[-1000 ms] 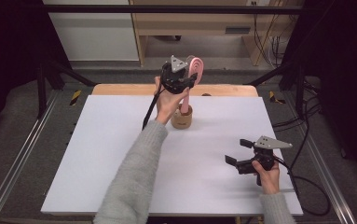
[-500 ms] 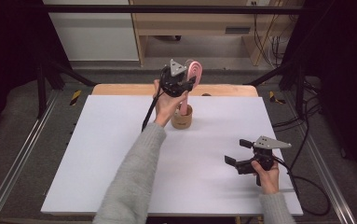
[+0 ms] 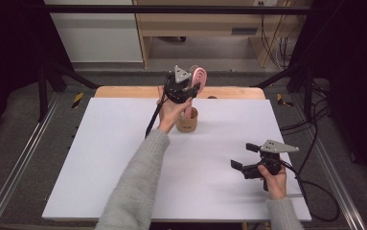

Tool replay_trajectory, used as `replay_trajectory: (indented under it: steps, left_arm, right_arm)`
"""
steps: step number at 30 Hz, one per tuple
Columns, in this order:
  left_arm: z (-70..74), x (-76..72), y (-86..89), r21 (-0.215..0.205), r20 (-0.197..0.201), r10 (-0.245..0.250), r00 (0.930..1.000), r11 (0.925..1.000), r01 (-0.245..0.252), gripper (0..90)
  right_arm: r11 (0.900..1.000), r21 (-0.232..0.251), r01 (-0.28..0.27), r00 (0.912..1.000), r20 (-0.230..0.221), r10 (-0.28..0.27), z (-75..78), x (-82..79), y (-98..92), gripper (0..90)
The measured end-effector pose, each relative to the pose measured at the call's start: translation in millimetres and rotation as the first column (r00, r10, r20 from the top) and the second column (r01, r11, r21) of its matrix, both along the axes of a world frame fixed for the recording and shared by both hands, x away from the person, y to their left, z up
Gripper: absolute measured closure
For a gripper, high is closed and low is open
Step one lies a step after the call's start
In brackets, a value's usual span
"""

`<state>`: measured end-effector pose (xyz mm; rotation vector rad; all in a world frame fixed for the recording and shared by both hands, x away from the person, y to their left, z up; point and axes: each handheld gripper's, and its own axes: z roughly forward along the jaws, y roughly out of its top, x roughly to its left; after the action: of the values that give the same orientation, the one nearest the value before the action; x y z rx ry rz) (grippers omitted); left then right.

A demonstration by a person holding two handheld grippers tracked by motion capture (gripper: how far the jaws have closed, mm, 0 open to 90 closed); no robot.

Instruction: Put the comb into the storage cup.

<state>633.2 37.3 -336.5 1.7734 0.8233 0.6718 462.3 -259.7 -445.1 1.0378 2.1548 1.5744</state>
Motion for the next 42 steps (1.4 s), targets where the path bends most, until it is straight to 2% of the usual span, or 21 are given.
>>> replay_trajectory:
  steps: [7,24,42]
  left_arm:
    - [-7.4,-0.7,2.6,-0.002,-0.003,-0.001,1.0,1.0,0.001,63.3]
    - [-23.3,-8.0,1.0,0.028,0.002,-0.019,0.9998,0.9994,0.019,63.3]
    - [-31.4,-19.6,-2.5,0.058,0.052,-0.046,0.9976,0.9974,0.043,63.1]
  right_arm:
    - [1.0,0.0,0.001,1.0,0.0,-0.001,0.0,0.0,0.0,0.4]
    - [1.0,0.002,-0.001,1.0,0.0,0.001,0.1,-0.1,0.4,0.4]
    - [1.0,0.002,-0.002,1.0,0.001,0.002,0.0,0.0,0.9,0.4]
